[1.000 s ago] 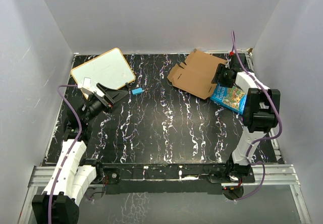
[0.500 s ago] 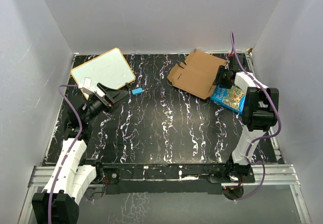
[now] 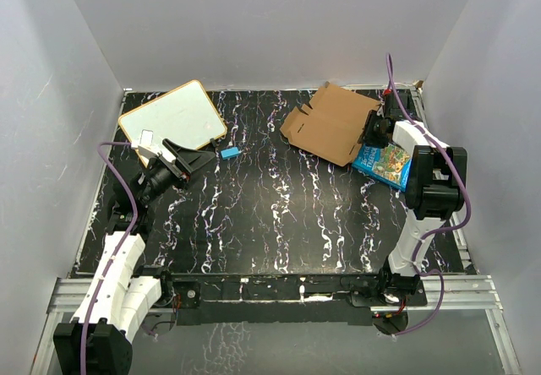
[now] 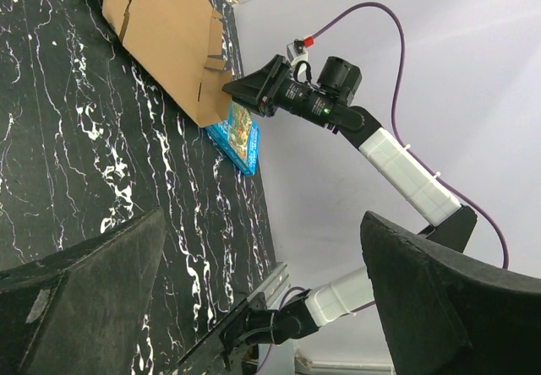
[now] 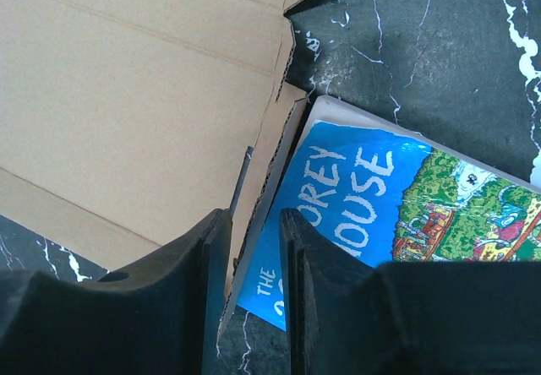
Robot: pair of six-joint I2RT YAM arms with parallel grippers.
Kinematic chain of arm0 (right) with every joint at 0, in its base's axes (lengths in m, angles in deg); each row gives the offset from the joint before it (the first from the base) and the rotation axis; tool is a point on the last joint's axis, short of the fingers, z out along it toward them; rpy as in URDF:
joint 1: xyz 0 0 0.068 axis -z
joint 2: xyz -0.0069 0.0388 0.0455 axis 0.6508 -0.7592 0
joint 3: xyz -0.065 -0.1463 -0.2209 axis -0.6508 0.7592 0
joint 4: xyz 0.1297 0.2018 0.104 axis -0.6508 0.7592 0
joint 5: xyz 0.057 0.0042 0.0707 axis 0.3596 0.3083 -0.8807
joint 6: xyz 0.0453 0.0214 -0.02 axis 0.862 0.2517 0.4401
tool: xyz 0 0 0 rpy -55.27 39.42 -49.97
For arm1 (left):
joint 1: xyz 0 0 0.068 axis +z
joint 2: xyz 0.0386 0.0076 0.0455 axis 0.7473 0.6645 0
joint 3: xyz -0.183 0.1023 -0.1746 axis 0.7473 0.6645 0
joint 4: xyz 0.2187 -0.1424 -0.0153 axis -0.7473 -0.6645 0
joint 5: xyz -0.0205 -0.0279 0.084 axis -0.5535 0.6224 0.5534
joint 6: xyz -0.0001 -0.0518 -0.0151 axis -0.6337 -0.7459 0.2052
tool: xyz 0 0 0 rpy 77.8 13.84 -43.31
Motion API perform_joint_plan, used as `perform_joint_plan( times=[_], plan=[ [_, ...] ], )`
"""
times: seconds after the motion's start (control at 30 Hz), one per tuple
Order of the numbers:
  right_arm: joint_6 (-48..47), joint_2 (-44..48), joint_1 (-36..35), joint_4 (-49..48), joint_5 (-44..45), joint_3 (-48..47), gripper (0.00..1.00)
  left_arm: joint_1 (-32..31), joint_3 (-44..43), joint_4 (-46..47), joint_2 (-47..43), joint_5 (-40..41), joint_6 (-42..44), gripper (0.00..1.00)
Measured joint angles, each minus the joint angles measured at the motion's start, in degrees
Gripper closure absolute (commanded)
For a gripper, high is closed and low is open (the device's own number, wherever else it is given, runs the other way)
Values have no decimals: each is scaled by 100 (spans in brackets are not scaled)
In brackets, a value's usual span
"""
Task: Fold the paper box
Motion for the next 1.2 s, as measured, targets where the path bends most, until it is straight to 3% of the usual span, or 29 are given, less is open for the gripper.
perform_joint_plan(
  times=[0.5, 0.87, 1.2],
  plan=[
    [17, -2, 15, 0, -74, 2, 90, 0, 0, -83, -24, 0, 0, 3],
    [76, 179, 236, -120, -739, 350, 92, 0, 0, -90, -50, 0, 0, 3],
    [13, 1185, 348, -400, -1639, 955, 92, 0, 0, -131, -101, 0, 15, 3]
  ],
)
